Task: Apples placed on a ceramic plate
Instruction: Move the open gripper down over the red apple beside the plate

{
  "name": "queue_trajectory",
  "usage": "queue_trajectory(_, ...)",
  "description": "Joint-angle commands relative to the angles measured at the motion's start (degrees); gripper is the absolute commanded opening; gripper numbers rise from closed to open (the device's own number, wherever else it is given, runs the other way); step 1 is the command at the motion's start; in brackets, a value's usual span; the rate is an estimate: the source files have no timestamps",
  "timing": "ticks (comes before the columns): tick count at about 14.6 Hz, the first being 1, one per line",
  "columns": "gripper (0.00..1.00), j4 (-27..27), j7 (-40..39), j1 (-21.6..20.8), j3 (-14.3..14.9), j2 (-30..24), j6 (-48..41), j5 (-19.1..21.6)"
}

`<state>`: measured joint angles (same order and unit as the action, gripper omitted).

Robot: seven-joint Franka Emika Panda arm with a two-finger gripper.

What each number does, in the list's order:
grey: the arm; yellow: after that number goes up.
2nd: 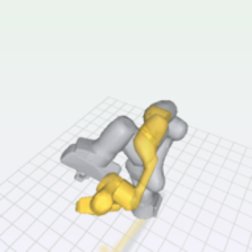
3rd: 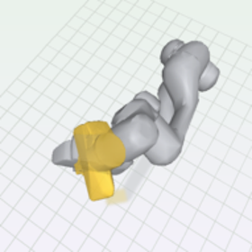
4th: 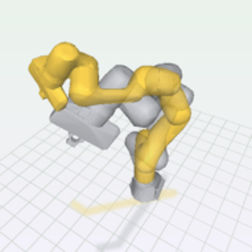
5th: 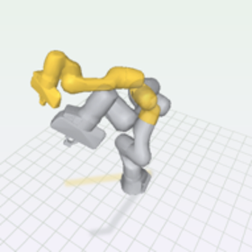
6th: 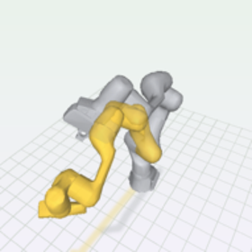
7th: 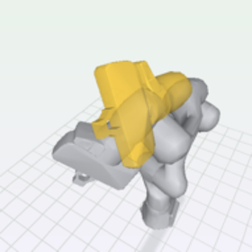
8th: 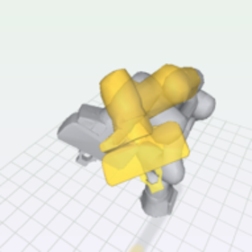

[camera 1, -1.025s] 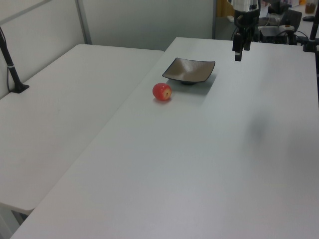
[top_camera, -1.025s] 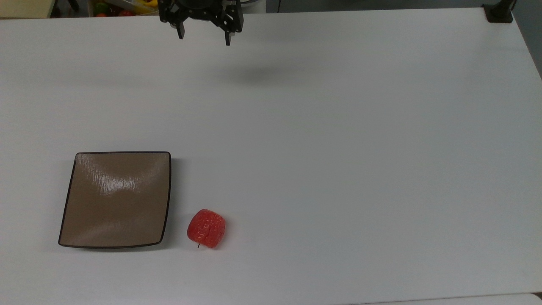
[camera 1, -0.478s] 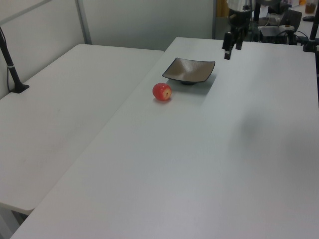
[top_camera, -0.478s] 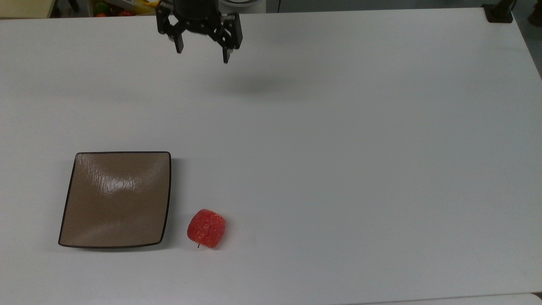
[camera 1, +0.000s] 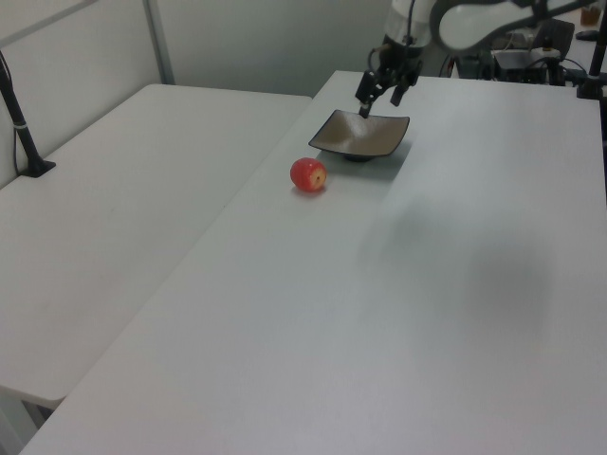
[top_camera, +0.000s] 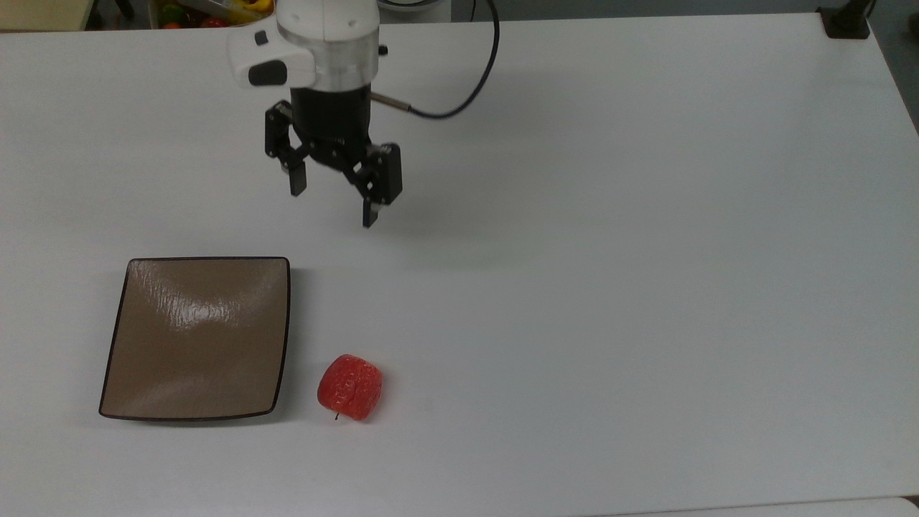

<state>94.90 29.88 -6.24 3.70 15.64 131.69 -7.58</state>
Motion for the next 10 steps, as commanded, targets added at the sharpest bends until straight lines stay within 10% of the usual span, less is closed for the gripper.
queue_trajectory(1,1.00,-5.2,8.3,0.2,-0.6,6.7,6.0,-8.0)
queue_trajectory(10,1.00,-17.7,25.9,0.2,-0.1,23.5,16.6,-22.0)
